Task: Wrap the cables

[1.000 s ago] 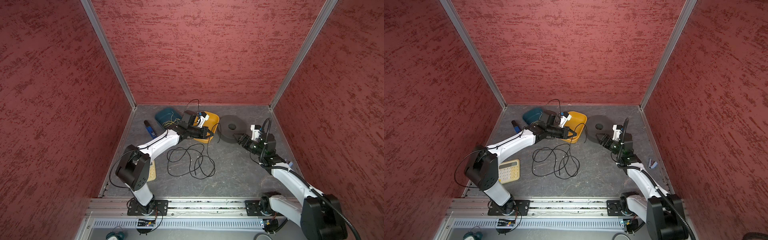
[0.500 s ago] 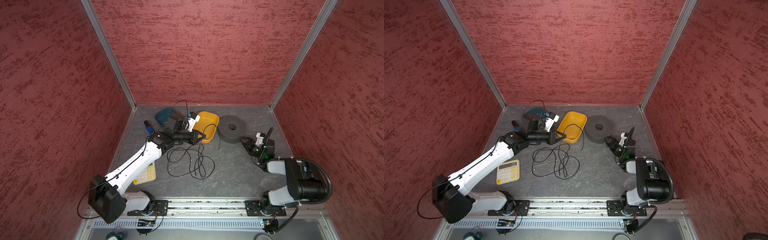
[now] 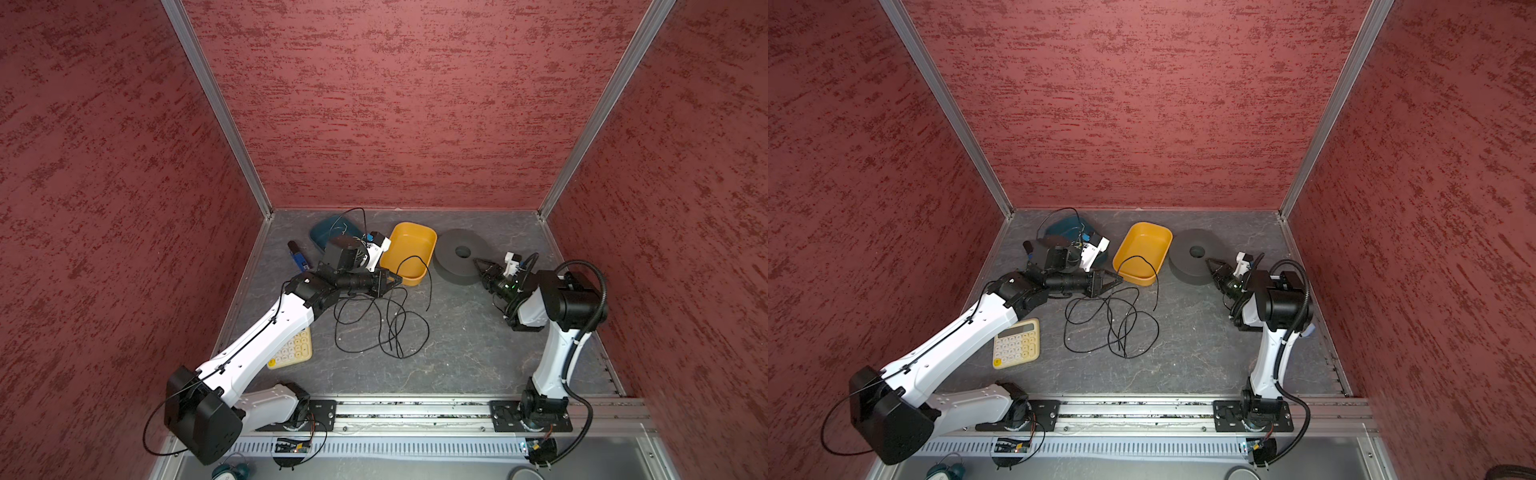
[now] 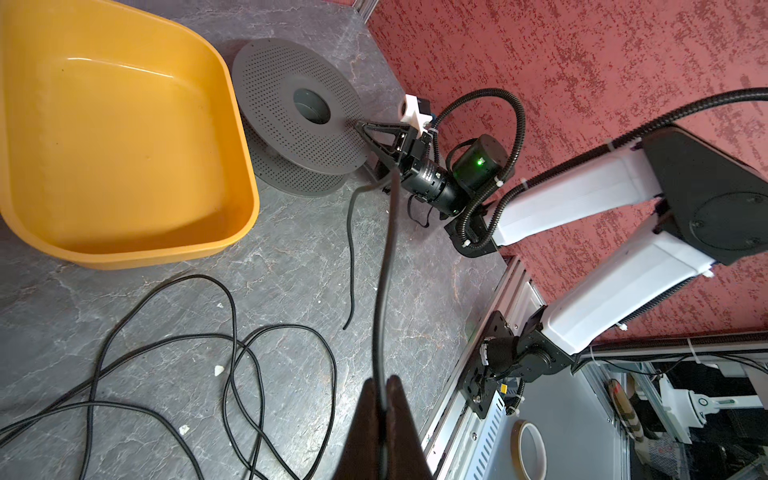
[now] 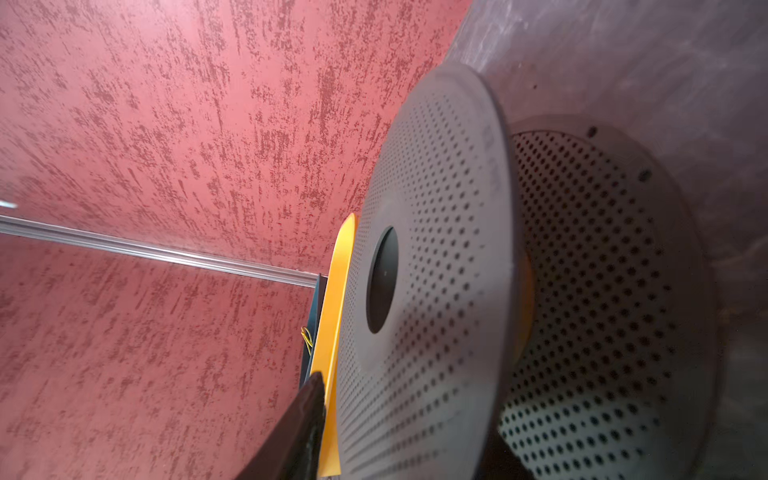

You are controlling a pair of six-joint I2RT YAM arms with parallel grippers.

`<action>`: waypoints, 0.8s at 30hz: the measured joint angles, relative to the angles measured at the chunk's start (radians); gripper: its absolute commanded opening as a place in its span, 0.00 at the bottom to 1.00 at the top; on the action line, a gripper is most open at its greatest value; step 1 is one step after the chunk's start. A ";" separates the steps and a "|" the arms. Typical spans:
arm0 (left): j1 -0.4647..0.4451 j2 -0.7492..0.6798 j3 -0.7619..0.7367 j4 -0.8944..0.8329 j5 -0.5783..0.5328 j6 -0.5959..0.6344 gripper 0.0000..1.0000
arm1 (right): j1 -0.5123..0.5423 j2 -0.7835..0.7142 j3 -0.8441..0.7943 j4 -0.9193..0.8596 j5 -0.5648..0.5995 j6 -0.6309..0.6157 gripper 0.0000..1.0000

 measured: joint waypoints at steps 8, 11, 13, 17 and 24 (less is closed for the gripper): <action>0.005 0.000 0.000 0.000 0.000 0.004 0.00 | 0.000 0.070 0.029 0.090 -0.017 0.048 0.15; 0.006 -0.005 -0.001 0.000 0.000 0.008 0.00 | 0.000 0.059 0.029 0.097 -0.031 0.086 0.00; 0.008 -0.013 -0.008 0.000 0.000 0.008 0.00 | 0.006 0.005 0.025 0.084 -0.035 0.067 0.00; 0.014 -0.032 -0.035 0.002 0.001 0.011 0.00 | 0.005 -0.166 -0.014 -0.119 -0.004 -0.057 0.00; 0.018 -0.033 -0.042 0.016 -0.001 0.013 0.00 | 0.084 -0.584 0.032 -0.760 0.193 -0.348 0.00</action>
